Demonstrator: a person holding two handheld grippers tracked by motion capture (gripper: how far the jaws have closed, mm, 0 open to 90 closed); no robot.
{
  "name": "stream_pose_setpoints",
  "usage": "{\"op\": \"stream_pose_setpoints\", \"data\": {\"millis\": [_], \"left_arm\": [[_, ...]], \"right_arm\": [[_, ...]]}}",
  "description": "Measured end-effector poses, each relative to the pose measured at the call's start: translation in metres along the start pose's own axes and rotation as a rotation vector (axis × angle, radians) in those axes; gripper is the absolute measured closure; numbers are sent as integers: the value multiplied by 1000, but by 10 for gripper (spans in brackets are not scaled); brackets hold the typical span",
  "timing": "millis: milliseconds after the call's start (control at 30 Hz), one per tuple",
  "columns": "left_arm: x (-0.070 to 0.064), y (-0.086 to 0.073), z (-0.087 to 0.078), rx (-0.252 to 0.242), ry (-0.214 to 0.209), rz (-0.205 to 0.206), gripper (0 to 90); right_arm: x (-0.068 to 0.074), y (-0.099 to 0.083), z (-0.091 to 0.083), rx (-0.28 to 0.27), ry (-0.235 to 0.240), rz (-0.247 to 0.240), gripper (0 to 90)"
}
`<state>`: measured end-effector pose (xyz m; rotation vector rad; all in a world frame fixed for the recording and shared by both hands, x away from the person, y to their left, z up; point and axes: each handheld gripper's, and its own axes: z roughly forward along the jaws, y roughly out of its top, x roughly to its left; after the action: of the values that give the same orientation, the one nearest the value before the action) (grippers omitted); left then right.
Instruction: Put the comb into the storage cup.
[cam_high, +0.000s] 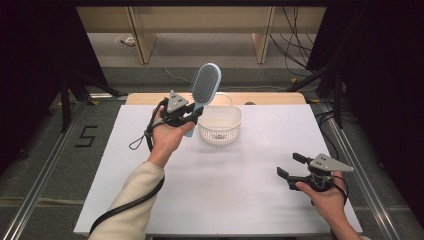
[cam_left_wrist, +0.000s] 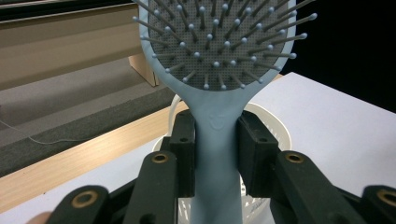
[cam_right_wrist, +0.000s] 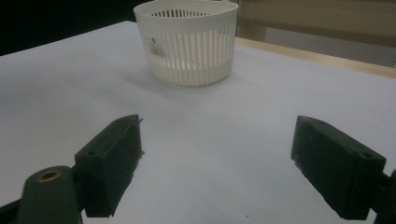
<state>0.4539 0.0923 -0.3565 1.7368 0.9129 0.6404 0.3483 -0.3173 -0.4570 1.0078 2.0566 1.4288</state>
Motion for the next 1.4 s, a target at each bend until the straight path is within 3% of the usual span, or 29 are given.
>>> {"op": "stream_pose_setpoints", "data": {"millis": [1400], "left_arm": [[-8, 15, 15, -7, -14, 9, 696]], "right_arm": [[0, 0, 0, 1, 2, -1, 171]]}}
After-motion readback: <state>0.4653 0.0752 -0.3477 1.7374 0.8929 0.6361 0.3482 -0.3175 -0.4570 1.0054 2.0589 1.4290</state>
